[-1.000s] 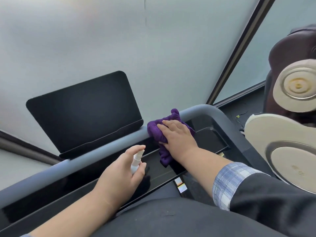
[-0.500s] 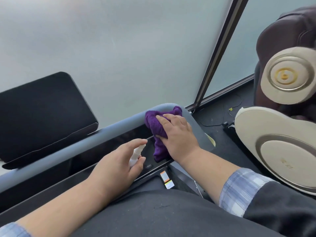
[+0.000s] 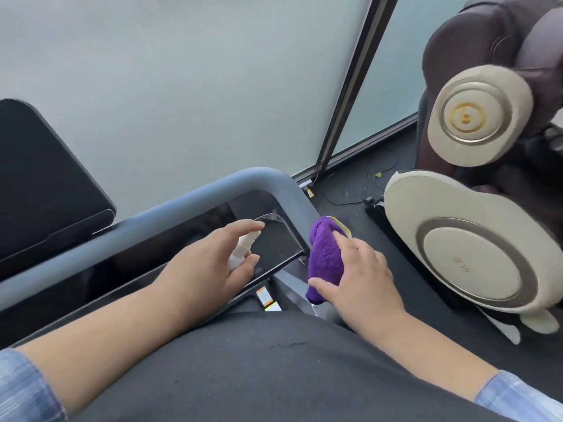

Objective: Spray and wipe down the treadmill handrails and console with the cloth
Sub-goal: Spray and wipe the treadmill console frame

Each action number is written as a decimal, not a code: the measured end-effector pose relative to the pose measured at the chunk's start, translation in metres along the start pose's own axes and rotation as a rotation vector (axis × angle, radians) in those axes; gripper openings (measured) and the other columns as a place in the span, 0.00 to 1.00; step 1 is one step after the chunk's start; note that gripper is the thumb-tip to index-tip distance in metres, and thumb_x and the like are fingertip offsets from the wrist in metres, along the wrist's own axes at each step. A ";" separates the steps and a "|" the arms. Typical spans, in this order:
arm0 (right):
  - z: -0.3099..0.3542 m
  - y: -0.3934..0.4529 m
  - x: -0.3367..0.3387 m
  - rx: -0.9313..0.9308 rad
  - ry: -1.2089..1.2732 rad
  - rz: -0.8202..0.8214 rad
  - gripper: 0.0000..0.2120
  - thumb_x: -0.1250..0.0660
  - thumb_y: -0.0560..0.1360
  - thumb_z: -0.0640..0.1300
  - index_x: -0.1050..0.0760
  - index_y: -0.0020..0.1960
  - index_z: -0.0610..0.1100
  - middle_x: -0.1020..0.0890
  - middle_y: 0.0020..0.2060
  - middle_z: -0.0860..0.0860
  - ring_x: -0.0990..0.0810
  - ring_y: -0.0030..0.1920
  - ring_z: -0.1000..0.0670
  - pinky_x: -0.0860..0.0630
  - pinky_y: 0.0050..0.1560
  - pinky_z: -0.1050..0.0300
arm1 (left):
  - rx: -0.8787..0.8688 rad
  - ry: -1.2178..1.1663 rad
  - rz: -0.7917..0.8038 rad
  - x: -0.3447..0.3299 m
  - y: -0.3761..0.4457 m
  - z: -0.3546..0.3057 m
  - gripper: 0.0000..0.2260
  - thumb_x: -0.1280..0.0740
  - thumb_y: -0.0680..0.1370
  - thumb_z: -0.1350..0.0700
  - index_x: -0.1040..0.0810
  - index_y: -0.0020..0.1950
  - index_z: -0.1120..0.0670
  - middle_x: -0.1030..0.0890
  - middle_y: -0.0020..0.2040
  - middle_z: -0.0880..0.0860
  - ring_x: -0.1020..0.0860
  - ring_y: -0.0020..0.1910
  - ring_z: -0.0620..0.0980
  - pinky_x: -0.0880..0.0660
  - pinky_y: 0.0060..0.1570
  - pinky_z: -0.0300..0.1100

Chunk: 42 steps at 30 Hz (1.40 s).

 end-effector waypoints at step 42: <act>0.201 0.155 0.004 0.815 -0.425 0.162 0.50 0.27 0.65 0.70 0.44 0.79 0.54 0.31 0.74 0.51 0.34 0.73 0.46 0.39 0.73 0.48 | 0.194 -0.030 -0.116 0.020 -0.048 0.039 0.23 0.33 0.76 0.45 0.39 0.67 0.31 0.31 0.51 0.19 0.29 0.45 0.22 0.35 0.42 0.22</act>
Point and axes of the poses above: each hand's wrist, its own y-axis towards the middle knuckle, its own x-axis out of the back of the hand, z = x × y, the point moved 6 cm from there along y, towards the middle knuckle
